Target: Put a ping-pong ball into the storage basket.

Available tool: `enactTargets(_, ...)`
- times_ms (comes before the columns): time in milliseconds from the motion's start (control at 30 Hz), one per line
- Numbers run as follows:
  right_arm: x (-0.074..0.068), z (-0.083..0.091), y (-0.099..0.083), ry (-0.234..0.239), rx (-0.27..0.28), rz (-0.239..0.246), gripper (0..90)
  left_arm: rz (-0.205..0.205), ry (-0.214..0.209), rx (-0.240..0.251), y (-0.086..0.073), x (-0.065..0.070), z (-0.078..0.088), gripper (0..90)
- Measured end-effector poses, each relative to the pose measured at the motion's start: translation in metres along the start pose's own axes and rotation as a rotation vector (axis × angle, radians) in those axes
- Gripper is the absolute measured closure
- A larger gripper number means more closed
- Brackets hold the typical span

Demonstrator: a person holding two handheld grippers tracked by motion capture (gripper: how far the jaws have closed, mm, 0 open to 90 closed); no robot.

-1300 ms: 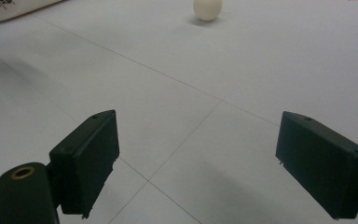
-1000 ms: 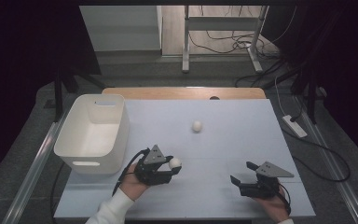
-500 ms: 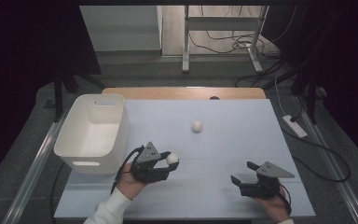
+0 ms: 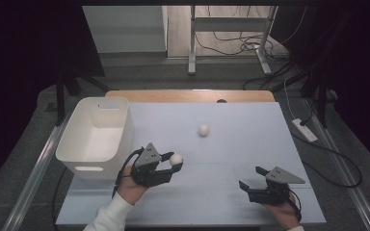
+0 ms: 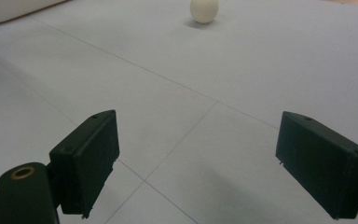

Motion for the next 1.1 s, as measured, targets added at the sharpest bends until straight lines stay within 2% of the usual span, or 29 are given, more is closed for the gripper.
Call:
enactTargets(500,0.0,0.0,0.0,-0.004,-0.002,0.005,13.6,0.01,0.013,0.068,0.017,-0.006,0.014,50.4)
enactTargets(1100,0.0,0.001,0.0,-0.011,-0.003,0.008,13.6,0.01,0.016,0.102,0.034,-0.01,0.023,50.4)
Point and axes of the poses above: each handheld gripper's, and its own axes: z roughly backward along the jaws, y roughly out of its top, x roughly to its right, the point moved 8 cm from there along -z, roughly forward along the jaws
